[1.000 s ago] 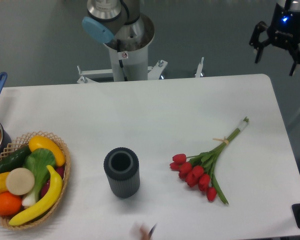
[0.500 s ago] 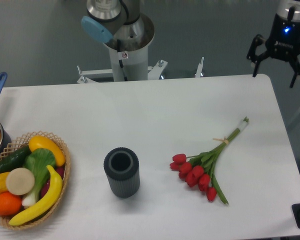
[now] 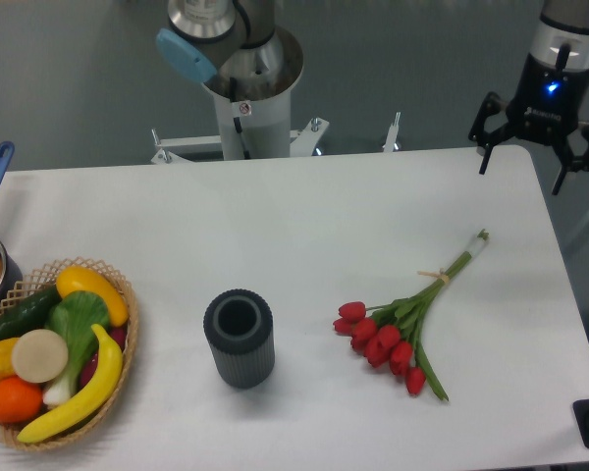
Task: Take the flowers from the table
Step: 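Move the open gripper down toward the stems of the red tulips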
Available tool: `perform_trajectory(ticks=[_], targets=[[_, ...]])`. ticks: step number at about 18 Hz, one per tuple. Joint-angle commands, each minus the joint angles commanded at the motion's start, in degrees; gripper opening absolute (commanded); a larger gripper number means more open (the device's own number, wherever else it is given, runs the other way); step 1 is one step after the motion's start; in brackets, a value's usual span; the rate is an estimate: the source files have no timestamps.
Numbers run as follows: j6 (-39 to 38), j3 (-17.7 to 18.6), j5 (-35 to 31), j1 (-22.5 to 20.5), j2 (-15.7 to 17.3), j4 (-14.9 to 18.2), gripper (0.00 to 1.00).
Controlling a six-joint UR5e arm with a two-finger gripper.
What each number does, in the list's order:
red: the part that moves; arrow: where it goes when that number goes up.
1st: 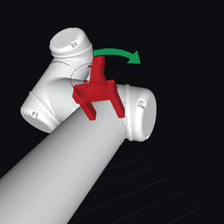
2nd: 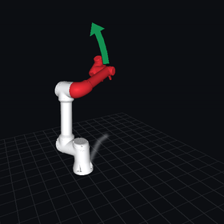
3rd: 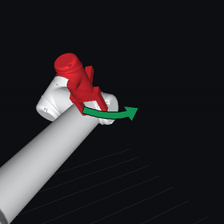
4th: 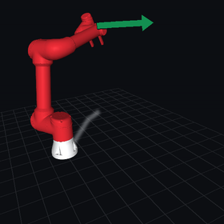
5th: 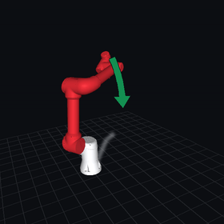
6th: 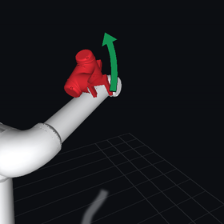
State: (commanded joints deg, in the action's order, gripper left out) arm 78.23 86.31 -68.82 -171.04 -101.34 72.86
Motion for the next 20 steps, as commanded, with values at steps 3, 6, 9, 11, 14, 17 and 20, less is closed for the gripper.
perform_trajectory(ticks=[3, 6, 9, 11, 14, 17, 20], targets=[[-0.62, 1.05, 0.0, 0.0, 0.0, -0.17, 1.0], [-0.62, 1.76, -0.52, 0.0, -0.26, -0.26, 1.0], [-0.53, 1.93, -2.89, 1.92, -1.14, -0.26, 1.0], [-0.53, 2.46, -5.26, 2.37, -1.84, -0.35, 1.0], [-0.53, 2.46, -7.21, 4.04, -3.07, -0.26, 1.0], [-0.44, 2.46, -7.21, 4.48, -4.21, -0.26, 1.0], [0.08, 1.85, -7.29, 5.62, -6.14, -1.05, 1.0]])
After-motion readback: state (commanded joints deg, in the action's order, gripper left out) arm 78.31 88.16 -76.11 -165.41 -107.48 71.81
